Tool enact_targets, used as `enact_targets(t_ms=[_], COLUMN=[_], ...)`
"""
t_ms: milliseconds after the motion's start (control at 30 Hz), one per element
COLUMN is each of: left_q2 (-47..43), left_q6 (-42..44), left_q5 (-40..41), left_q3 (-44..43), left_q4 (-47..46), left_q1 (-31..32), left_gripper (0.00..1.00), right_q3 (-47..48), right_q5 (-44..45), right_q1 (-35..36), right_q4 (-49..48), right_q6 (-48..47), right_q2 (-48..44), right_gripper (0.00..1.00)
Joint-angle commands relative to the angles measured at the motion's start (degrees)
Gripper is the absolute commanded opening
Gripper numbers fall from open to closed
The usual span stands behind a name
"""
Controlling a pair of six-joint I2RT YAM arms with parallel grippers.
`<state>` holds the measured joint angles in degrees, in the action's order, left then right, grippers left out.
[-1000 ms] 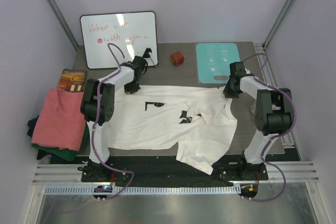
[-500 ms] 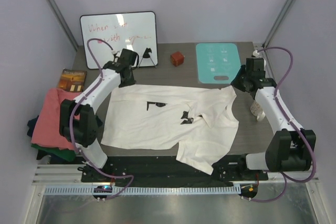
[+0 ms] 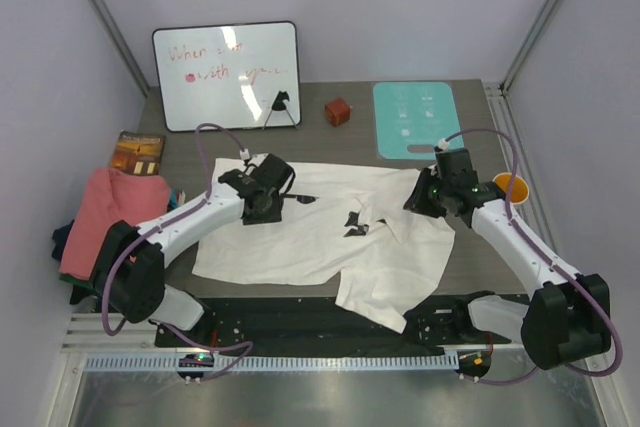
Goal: Fold and stack the t-shirts
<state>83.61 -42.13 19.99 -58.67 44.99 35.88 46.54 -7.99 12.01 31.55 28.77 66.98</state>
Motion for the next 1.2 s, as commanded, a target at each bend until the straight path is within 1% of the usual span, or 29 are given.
enact_targets(t_ms=[0, 33, 100, 167, 200, 267, 300, 333, 367, 400, 433, 467, 500, 567, 600, 633, 667, 800, 1000, 1100, 1167], left_q2=[1.7, 2.5, 4.2, 5.1, 5.7, 7.2, 9.4, 10.8, 12.1, 15.6, 17.4, 19.5, 23.0, 27.2, 28.8, 31.8, 32.7, 36.4, 40.9, 42.2, 44.0], left_q6=[-3.0, -2.8, -2.3, -1.6, -0.6, 1.4, 2.5, 3.7, 4.2, 4.8, 5.4, 5.6, 5.8, 6.6, 6.8, 6.8, 6.8, 6.9, 6.2, 5.8, 5.7], left_q5=[2.0, 1.7, 1.8, 4.3, 7.7, 9.6, 10.0, 9.6, 9.0, 8.1, 5.8, 5.0, 4.5, 4.2, 4.1, 3.7, 3.5, 1.8, -4.1, -6.2, -7.8], left_q3=[-1.8, -3.3, -5.0, -6.4, -8.8, -11.9, -15.3, -17.3, -19.1, -22.3, -23.9, -25.4, -28.0, -30.9, -33.6, -34.7, -36.1, -36.8, -37.2, -37.4, -39.1], left_q4=[-1.7, -1.4, -0.7, -0.6, 0.5, 1.1, 1.3, 1.9, 2.3, 2.7, 2.9, 3.1, 3.2, 4.7, 5.4, 6.0, 6.2, 4.8, 4.1, 2.9, 3.3], left_q1=[0.8, 0.9, 0.9, 0.9, 0.9, 0.2, -0.5, -1.3, -3.5, -4.8, -6.1, -8.4, -9.4, -11.3, -11.8, -12.2, -12.8, -13.9, -16.5, -17.9, -19.3], left_gripper=[0.43, 0.39, 0.36, 0.37, 0.37, 0.37, 0.38, 0.32, 0.24, 0.17, 0.00, 0.00, 0.00, 0.00, 0.00, 0.00, 0.00, 0.00, 0.00, 0.00, 0.00], right_q3=[0.1, 1.0, 2.8, 4.9, 6.8, 9.2, 11.4, 12.5, 13.3, 14.6, 15.1, 15.6, 16.6, 17.0, 16.9, 16.8, 16.7, 16.4, 14.0, 15.7, 17.3], right_q5=[3.9, 4.7, 7.7, 11.7, 12.1, 13.7, 14.4, 13.8, 13.3, 13.0, 12.8, 12.8, 12.1, 11.5, 11.4, 11.6, 11.9, 12.0, 11.9, 10.7, 9.4], right_q1=[3.8, 3.8, 3.7, 3.5, 3.5, 3.3, 3.0, 2.8, 2.6, 2.5, 2.4, 2.2, 1.6, 0.9, 0.3, 0.1, -0.1, -0.4, -2.2, -3.7, -5.1], right_q4=[-1.9, -1.9, -2.6, -2.9, -3.6, -4.2, -4.2, -4.2, -4.6, -4.9, -5.3, -5.7, -5.6, -6.0, -6.2, -6.6, -6.8, -6.8, -6.9, -6.8, -6.7], right_q6=[1.6, 1.1, 0.3, -0.7, -1.8, -2.3, -2.3, -2.3, -2.3, -2.3, -2.5, -2.6, -2.6, -2.3, -2.2, -2.1, -1.9, -2.1, -1.2, -1.2, -0.9], right_q2=[2.0, 2.8, 5.2, 7.3, 10.0, 13.4, 15.1, 18.5, 20.0, 21.5, 24.7, 26.3, 27.9, 30.9, 31.5, 32.1, 33.2, 35.4, 36.6, 39.7, 41.0], right_gripper=[0.28, 0.27, 0.27, 0.25, 0.25, 0.23, 0.23, 0.22, 0.20, 0.20, 0.19, 0.18, 0.17, 0.13, 0.13, 0.12, 0.11, 0.08, 0.05, 0.03, 0.02])
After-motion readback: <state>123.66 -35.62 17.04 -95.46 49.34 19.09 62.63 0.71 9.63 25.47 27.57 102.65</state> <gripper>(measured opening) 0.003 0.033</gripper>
